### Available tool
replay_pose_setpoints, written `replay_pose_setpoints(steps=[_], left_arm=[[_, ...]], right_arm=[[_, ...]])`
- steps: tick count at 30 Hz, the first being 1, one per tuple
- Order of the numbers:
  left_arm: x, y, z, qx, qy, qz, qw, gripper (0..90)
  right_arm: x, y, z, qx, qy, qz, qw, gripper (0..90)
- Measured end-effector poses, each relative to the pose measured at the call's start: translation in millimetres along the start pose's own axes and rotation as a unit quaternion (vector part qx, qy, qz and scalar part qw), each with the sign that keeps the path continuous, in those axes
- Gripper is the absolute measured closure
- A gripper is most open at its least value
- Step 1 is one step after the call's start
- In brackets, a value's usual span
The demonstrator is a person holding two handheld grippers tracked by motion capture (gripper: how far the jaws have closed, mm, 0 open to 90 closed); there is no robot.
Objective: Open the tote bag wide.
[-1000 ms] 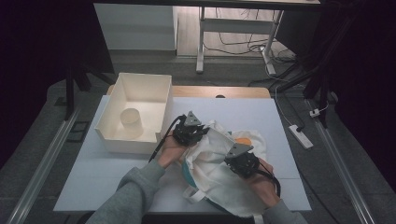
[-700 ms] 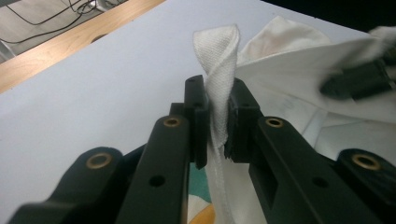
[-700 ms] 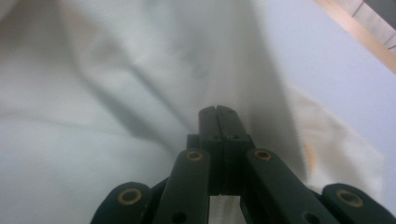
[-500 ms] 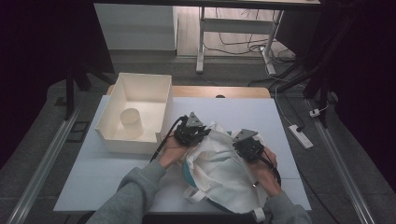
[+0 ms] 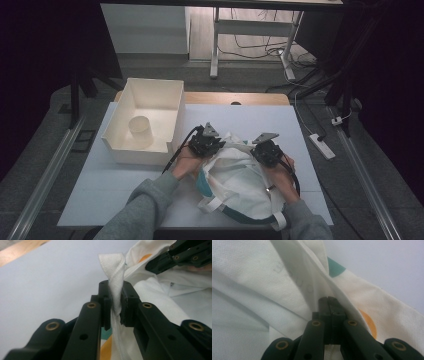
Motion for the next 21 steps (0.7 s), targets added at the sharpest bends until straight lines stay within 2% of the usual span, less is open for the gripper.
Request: replay_pose_setpoints(steps=[3,8,10,13,14,15,16,17,18,19,20,21], left_arm=[[-3.1,-4.4,-4.9,-0.007,-0.012,0.014,0.9998,79.9],[-1.5,-3.5,-2.8,-0.008,-0.01,0.01,0.9999,77.6],[-0.6,-0.9,1.4,-0.002,-0.007,0.007,0.9999,71.3],[-0.1,6.5,14.8,0.016,-0.009,0.012,0.9998,67.7],[0.5,9.8,20.8,0.022,-0.011,0.01,0.9996,66.8],[2.4,17.8,35.4,0.041,-0.01,0.006,0.9991,62.6],[2.4,17.8,35.4,0.041,-0.01,0.006,0.9991,59.8],[7.5,25.1,50.3,0.054,-0.021,0.001,0.9983,57.6],[7.5,25.1,50.3,0.054,-0.021,0.001,0.9983,55.8],[17.7,27.7,59.1,0.046,-0.041,-0.014,0.998,53.8],[17.7,27.7,59.1,0.046,-0.041,-0.014,0.998,52.3],[31.1,25.4,59.4,0.024,-0.056,-0.035,0.9975,51.3]], right_arm=[[-0.4,-0.8,-1.4,0.0,-0.002,-0.001,1.0,90.0],[-0.9,-0.7,-1.0,0.001,-0.008,0.003,1.0,90.0],[-0.9,-0.5,-0.3,0.004,-0.006,-0.001,1.0,90.0],[-1.1,-0.2,0.7,0.008,-0.004,-0.004,1.0,90.0],[-1.0,-0.4,0.8,0.008,-0.004,-0.004,1.0,90.0],[-1.0,-0.5,0.5,0.01,-0.002,-0.005,0.9999,90.0],[-1.0,-0.6,0.6,0.011,-0.001,-0.006,0.9999,90.0],[-1.3,-1.1,0.9,0.01,0.001,-0.01,0.9999,90.0],[-1.3,-1.1,0.9,0.01,0.001,-0.01,0.9999,90.0],[-1.0,-1.3,1.0,0.012,0.004,-0.011,0.9999,90.0],[-1.0,-1.3,1.0,0.012,0.004,-0.011,0.9999,90.0],[-0.9,-1.3,1.2,0.013,0.004,-0.011,0.9998,90.0]])
Point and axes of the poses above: each handheld gripper's, and its own axes: z roughly backward along the jaws, y roughly out of its top, x roughly to its right, the point moved 10 cm from there along -z, roughly forward along the jaws, and after that the axes turned 7 degrees about -x, right-handed, at the moved point
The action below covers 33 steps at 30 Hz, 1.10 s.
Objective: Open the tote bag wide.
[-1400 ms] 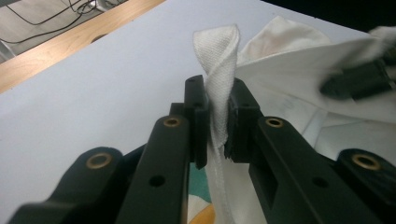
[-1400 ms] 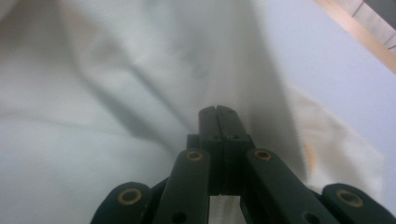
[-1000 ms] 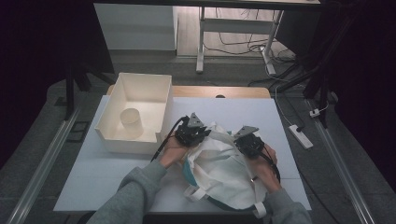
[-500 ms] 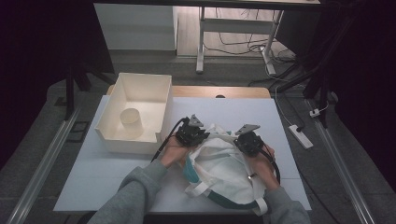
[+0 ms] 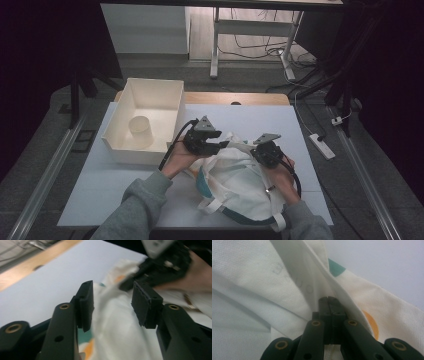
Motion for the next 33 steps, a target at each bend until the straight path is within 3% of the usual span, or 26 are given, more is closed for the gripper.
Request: replay_pose_setpoints(steps=[1,2,3,4,5,6,7,8,10,13,16,17,18,20,22,26,29,30,33], left_arm=[[0.0,0.0,0.0,0.0,0.0,0.0,1.0,50.6],[13.1,-6.5,-8.4,-0.039,-0.014,-0.031,0.9987,50.2],[13.1,-6.5,-8.4,-0.039,-0.014,-0.031,0.9987,49.9],[19.8,-13.6,-20.0,-0.075,-0.001,-0.06,0.9954,49.8],[19.8,-13.6,-20.0,-0.075,-0.001,-0.06,0.9954,49.6],[21.2,-20.5,-32.3,-0.102,0.014,-0.076,0.9918,48.9],[21.2,-20.5,-32.3,-0.102,0.014,-0.076,0.9918,48.6],[18.6,-26.1,-42.5,-0.117,0.024,-0.082,0.9894,48.5],[15.8,-29.1,-48.5,-0.122,0.019,-0.071,0.9898,48.4],[9.1,-34.0,-54.6,-0.132,0.026,-0.062,0.989,50.6],[4.5,-41.5,-61.4,-0.145,0.032,-0.059,0.9871,53.2],[4.5,-41.5,-61.4,-0.145,0.032,-0.059,0.9871,55.4],[1.9,-46.9,-66.1,-0.156,0.038,-0.061,0.9851,56.9],[0.2,-50.5,-69.3,-0.162,0.04,-0.064,0.984,60.9],[-0.7,-52.2,-71.6,-0.163,0.043,-0.066,0.9834,67.4],[-3.4,-53.8,-75.1,-0.166,0.059,-0.077,0.9813,83.6],[-3.7,-53.7,-75.4,-0.164,0.06,-0.079,0.9814,86.4],[-4.3,-53.4,-74.9,-0.161,0.06,-0.08,0.982,86.7],[-5.0,-53.0,-74.5,-0.156,0.06,-0.079,0.9828,87.2]], right_arm=[[0.0,0.0,0.2,0.001,0.0,0.0,1.0,90.0],[0.0,0.2,0.3,0.002,0.001,0.0,1.0,90.0],[-0.1,0.2,0.7,0.004,0.002,0.0,1.0,90.0],[-0.4,0.2,1.2,0.005,0.003,-0.002,1.0,89.9],[-0.4,0.2,1.2,0.005,0.003,-0.002,1.0,89.9],[-1.1,0.3,2.6,0.009,0.009,-0.006,0.9999,87.9],[-1.6,0.7,3.5,0.012,0.013,-0.01,0.9998,85.5],[-2.7,1.3,4.3,0.015,0.022,-0.012,0.9996,82.3],[-7.2,1.9,5.9,0.016,0.04,-0.014,0.999,73.8],[-13.3,4.7,10.7,0.022,0.039,0.008,0.999,65.3],[-20.2,12.9,24.5,0.053,0.045,0.02,0.9974,60.6],[-23.7,15.2,30.6,0.063,0.052,0.022,0.9964,59.3],[-27.7,16.5,36.7,0.071,0.061,0.026,0.9952,58.2],[-39.0,17.1,47.9,0.081,0.09,0.032,0.9921,54.6],[-53.0,15.0,55.5,0.077,0.124,0.039,0.9886,51.6],[-82.4,10.2,54.5,0.05,0.166,0.07,0.9823,45.5],[-94.0,8.7,48.6,0.033,0.178,0.087,0.9796,44.1],[-104.4,7.2,42.2,0.016,0.192,0.101,0.976,42.8],[-112.3,5.7,35.0,-0.001,0.197,0.115,0.9737,41.8]])
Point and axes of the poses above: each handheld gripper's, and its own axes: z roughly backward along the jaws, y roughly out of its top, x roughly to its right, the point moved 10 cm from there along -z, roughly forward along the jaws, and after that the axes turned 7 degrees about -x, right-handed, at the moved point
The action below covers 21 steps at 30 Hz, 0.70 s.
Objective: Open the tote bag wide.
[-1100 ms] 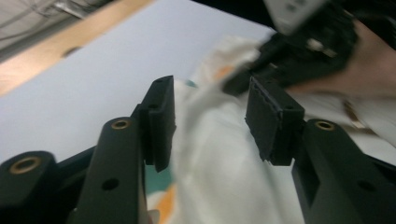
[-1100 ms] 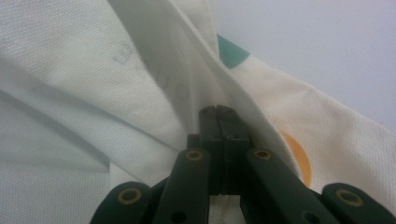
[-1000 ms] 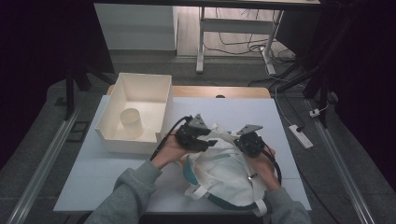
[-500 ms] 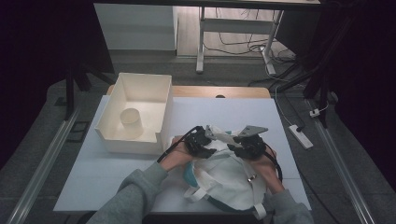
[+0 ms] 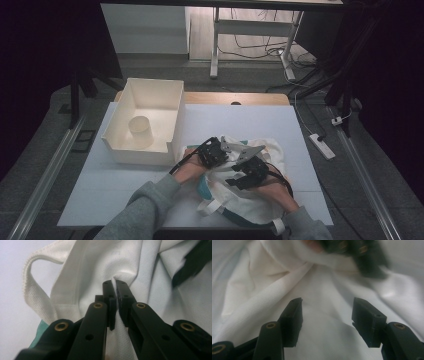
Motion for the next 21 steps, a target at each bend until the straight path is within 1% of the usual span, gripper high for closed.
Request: replay_pose_setpoints(steps=[1,2,3,4,5,6,7,8,9,11,12,13,14,15,16,18,19,20,21], left_arm=[[-0.8,0.5,0.9,0.005,0.004,0.003,1.0,87.2],[-0.8,0.5,0.9,0.005,0.004,0.003,1.0,87.2],[-1.7,2.0,2.1,0.013,0.01,0.006,0.9998,87.3],[-1.7,2.0,2.1,0.013,0.01,0.006,0.9998,87.3],[-3.2,2.7,4.0,0.017,0.017,0.007,0.9997,87.4],[-3.2,2.7,4.0,0.017,0.017,0.007,0.9997,87.3],[-4.8,3.6,5.9,0.024,0.022,0.01,0.9994,87.3],[-4.8,3.6,5.9,0.024,0.022,0.01,0.9994,87.4],[-6.2,4.8,7.7,0.032,0.026,0.014,0.9991,87.4],[-7.2,5.2,8.5,0.034,0.028,0.015,0.9989,87.3],[-8.4,5.8,9.3,0.038,0.031,0.017,0.9986,87.3],[-11.5,6.5,11.7,0.043,0.042,0.019,0.998,87.4],[-11.5,6.5,11.7,0.043,0.042,0.019,0.998,87.4],[-15.3,7.2,14.3,0.049,0.054,0.023,0.9971,87.4],[-15.3,7.2,14.3,0.049,0.054,0.023,0.9971,87.4],[-20.7,8.5,18.5,0.062,0.064,0.033,0.9955,87.5],[-24.3,8.0,19.9,0.062,0.076,0.035,0.9945,87.6],[-24.3,8.0,19.9,0.062,0.076,0.035,0.9945,87.6],[-31.6,6.0,21.1,0.063,0.09,0.043,0.993,87.6]], right_arm=[[-3.6,0.6,-8.2,-0.014,0.008,0.006,0.9999,40.6],[-5.4,0.6,-12.1,-0.022,0.015,0.006,0.9996,41.4],[-8.9,-0.1,-15.4,-0.031,0.027,0.006,0.9991,45.6],[-11.3,-1.9,-17.7,-0.041,0.031,0.012,0.9986,50.1],[-12.1,-4.1,-19.3,-0.05,0.031,0.014,0.9982,57.7],[-10.8,-6.6,-19.6,-0.06,0.021,0.011,0.9979,67.8],[-8.6,-9.2,-18.8,-0.068,0.01,0.01,0.9976,75.6],[-9.3,-12.2,-18.4,-0.075,0.013,0.009,0.9971,82.9],[-9.0,-14.4,-17.9,-0.076,0.012,0.013,0.997,87.5],[-8.9,-16.0,-16.1,-0.069,0.002,0.017,0.9975,90.0],[-8.9,-16.0,-16.1,-0.069,0.002,0.017,0.9975,90.0],[-9.6,-15.3,-12.3,-0.065,-0.003,0.018,0.9977,90.0],[-10.2,-14.0,-9.2,-0.061,-0.006,0.021,0.9979,90.0],[-10.6,-12.3,-4.6,-0.055,-0.01,0.023,0.9982,90.0],[-11.6,-10.4,1.6,-0.046,-0.014,0.021,0.9986,90.0],[-15.4,-8.7,15.5,-0.031,-0.018,0.02,0.9992,90.0],[-19.0,-9.9,21.5,-0.029,-0.009,0.02,0.9993,90.0],[-26.3,-11.3,27.6,-0.024,0.018,0.021,0.9993,90.0],[-32.5,-13.1,33.9,-0.016,0.03,0.025,0.9991,90.0]])
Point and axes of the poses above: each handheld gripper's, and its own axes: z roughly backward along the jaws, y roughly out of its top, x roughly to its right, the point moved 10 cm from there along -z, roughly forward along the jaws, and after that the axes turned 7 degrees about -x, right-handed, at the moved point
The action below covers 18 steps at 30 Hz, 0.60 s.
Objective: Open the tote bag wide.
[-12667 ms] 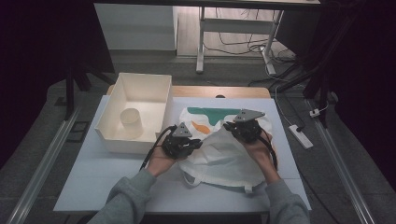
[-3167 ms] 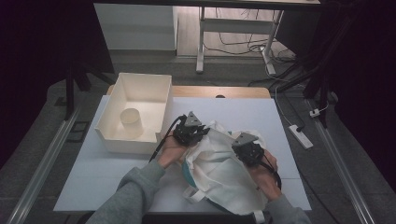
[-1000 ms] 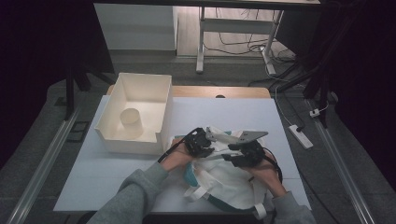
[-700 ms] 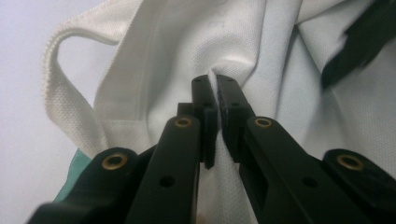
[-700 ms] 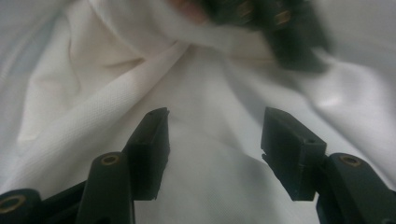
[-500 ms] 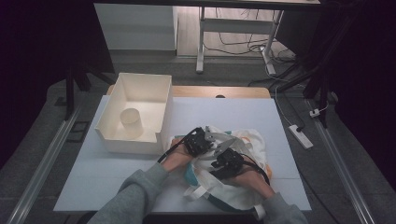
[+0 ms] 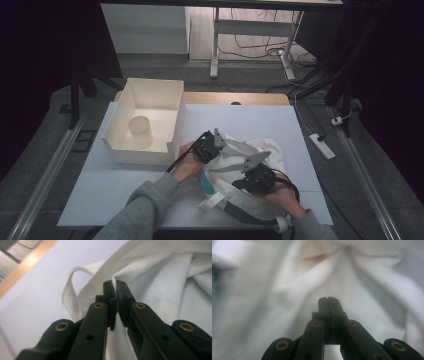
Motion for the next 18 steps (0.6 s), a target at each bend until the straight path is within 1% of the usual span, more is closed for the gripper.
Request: replay_pose_setpoints(steps=[1,2,3,4,5,6,7,8,9,10,11,12,13,14,15,16,17,18], left_arm=[[0.0,0.0,0.0,0.0,0.0,0.0,1.0,87.6],[-3.1,-2.3,-1.0,-0.003,-0.01,0.01,0.9999,87.6],[-3.1,-2.3,-1.0,-0.003,-0.01,0.01,0.9999,87.6],[-1.5,-1.2,-2.5,0.0,-0.011,0.009,0.9999,87.6],[-1.5,-1.2,-2.5,0.0,-0.011,0.009,0.9999,87.6],[1.6,0.3,-3.4,0.0,-0.009,0.005,0.9999,87.6],[1.6,0.3,-3.4,0.0,-0.009,0.005,0.9999,87.5],[2.5,0.3,-3.3,-0.001,-0.009,0.0,1.0,87.5],[2.3,0.1,-3.3,0.0,-0.012,0.002,0.9999,87.5],[1.7,-0.6,-3.2,-0.001,-0.017,0.004,0.9998,87.5],[1.7,-0.6,-3.2,-0.001,-0.017,0.004,0.9998,87.5],[1.4,-1.1,-4.1,0.001,-0.024,0.011,0.9997,87.5],[1.4,-1.1,-4.1,0.001,-0.024,0.011,0.9997,87.5],[1.5,-1.6,-4.4,-0.001,-0.022,0.01,0.9997,87.5],[1.6,-1.5,-4.1,0.0,-0.021,0.009,0.9997,87.5],[1.4,-1.5,-3.4,0.001,-0.02,0.008,0.9998,87.5],[1.4,-1.5,-3.4,0.001,-0.02,0.008,0.9998,87.5],[0.7,-1.5,-2.5,0.003,-0.02,0.008,0.9998,87.5]], right_arm=[[-3.9,-3.4,3.6,-0.001,-0.003,0.005,1.0,90.0],[-5.8,-8.4,5.0,-0.009,-0.013,0.008,0.9998,90.0],[-5.8,-8.4,5.0,-0.009,-0.013,0.008,0.9998,90.0],[-4.1,-16.4,2.6,-0.014,-0.031,0.008,0.9994,90.0],[-0.4,-17.6,0.1,-0.008,-0.039,0.005,0.9992,90.0],[3.7,-17.1,-2.1,0.001,-0.043,-0.002,0.9991,89.4],[8.5,-15.8,-3.5,0.009,-0.048,-0.01,0.9988,82.0],[14.0,-13.6,-4.7,0.016,-0.057,-0.016,0.9981,72.7],[18.7,-11.7,-6.2,0.016,-0.064,-0.021,0.9976,65.8],[23.6,-9.1,-7.6,0.018,-0.074,-0.024,0.9968,63.0],[29.2,-4.7,-8.5,0.026,-0.088,-0.032,0.9953,61.2],[34.0,0.9,-8.6,0.037,-0.094,-0.045,0.9939,62.3],[34.0,0.9,-8.6,0.037,-0.094,-0.045,0.9939,62.3],[40.5,14.8,-8.8,0.062,-0.087,-0.078,0.9912,70.8],[43.6,19.8,-11.0,0.062,-0.086,-0.089,0.9904,75.6],[46.6,22.7,-15.6,0.053,-0.086,-0.091,0.9907,80.4],[49.4,23.1,-21.7,0.037,-0.088,-0.088,0.9916,86.0],[51.8,22.0,-28.5,0.021,-0.087,-0.084,0.9924,89.8]])
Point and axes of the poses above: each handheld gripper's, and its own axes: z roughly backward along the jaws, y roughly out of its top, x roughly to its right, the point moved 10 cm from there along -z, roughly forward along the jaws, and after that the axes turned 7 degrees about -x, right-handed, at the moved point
